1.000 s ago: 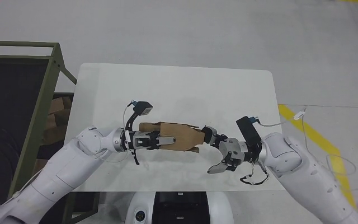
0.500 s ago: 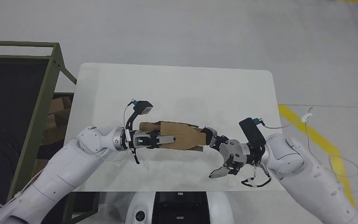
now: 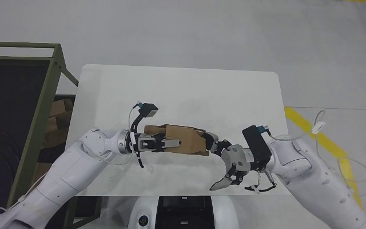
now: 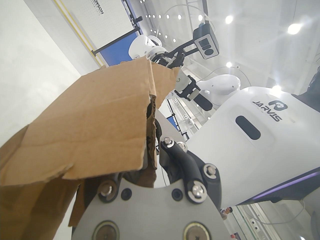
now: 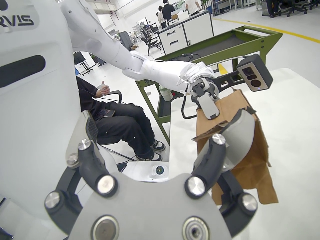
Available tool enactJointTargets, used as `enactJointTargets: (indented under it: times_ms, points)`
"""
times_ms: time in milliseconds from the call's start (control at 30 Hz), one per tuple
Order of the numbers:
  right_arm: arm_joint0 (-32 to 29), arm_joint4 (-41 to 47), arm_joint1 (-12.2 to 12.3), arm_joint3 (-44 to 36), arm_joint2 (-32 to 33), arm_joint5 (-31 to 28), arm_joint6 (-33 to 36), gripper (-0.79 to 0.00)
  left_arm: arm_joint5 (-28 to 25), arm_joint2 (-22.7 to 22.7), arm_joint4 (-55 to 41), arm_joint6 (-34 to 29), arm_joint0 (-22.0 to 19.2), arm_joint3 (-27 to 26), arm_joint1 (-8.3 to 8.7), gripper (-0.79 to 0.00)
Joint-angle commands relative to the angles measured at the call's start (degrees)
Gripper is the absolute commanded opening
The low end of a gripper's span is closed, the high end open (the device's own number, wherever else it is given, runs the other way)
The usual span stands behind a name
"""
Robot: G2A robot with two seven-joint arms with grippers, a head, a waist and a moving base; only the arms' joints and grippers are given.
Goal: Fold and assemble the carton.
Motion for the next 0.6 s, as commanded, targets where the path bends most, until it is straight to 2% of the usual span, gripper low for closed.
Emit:
enactJointTargets:
  times_ms: [0,133,567]
  points:
    - [0.65,-1.51,-0.23,0.02,-0.65,0.0,0.14,0.0,0.15,-0.02,0.09,-0.26,0.0,0.02,-0.18,-0.785]
    - [2.11,-4.53,-0.88,-0.5,-1.8,0.77,0.36,0.0,0.37,-0.11,0.22,-0.68,-0.02,0.09,-0.48,-0.785]
    - [3.74,-17.26,-3.25,-4.87,-5.43,10.01,-1.15,0.0,1.02,-0.66,0.64,-1.95,0.11,0.33,-1.42,-0.785]
